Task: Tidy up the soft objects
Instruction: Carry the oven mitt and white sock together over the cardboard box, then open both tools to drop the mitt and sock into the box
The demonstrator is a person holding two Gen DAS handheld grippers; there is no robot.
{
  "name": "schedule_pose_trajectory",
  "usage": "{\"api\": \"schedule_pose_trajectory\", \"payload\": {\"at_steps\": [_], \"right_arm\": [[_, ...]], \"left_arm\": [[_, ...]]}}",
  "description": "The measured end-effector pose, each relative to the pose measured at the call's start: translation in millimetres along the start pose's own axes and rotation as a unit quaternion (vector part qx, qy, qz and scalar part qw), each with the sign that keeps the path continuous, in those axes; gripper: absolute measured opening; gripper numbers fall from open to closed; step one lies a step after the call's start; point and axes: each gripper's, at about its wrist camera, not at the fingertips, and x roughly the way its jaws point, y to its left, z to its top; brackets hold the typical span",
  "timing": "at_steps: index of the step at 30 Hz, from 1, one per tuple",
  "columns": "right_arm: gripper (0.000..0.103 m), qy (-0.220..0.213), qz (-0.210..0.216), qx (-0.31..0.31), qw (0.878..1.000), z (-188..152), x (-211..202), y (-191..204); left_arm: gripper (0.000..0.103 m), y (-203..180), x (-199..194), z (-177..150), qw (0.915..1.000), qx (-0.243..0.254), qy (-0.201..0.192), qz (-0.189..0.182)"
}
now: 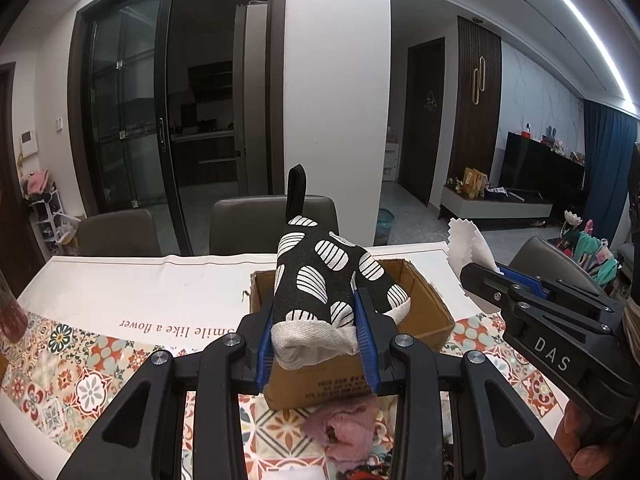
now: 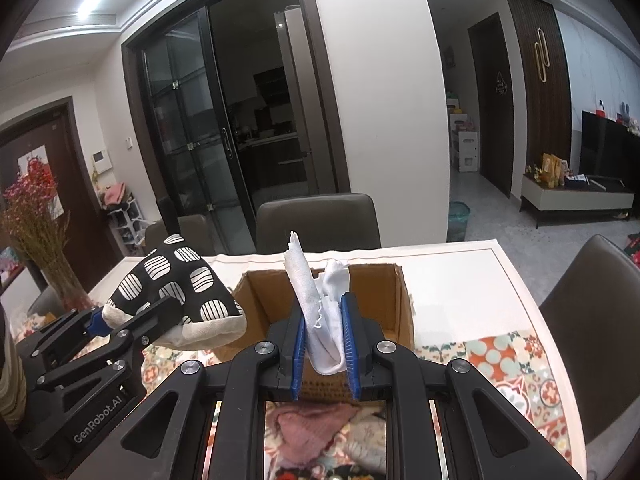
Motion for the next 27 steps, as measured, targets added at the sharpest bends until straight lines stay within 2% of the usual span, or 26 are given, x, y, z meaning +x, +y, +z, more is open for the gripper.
{"api": "schedule_pose_trajectory", "payload": {"at_steps": [5, 11, 27], "right_arm": [[0.018, 0.008, 0.002, -0.001, 1.0, 10.0, 24.2, -5.8], [0.018, 0.031, 0.001, 0.003, 0.999, 19.8, 58.1, -13.2], [0.018, 0.124, -0.007, 0.008, 0.992, 8.0, 132.1, -23.1]], "left_arm": [[0.035, -0.1, 23.5, 6.8, 0.9999, 0.007, 0.008, 0.003], [0.036, -1.0, 58.2, 12.5, 0.9992, 0.013, 0.037, -0.004], [0.036, 3.2, 140.7, -3.7, 0.988, 0.009, 0.153, -0.019]]}}
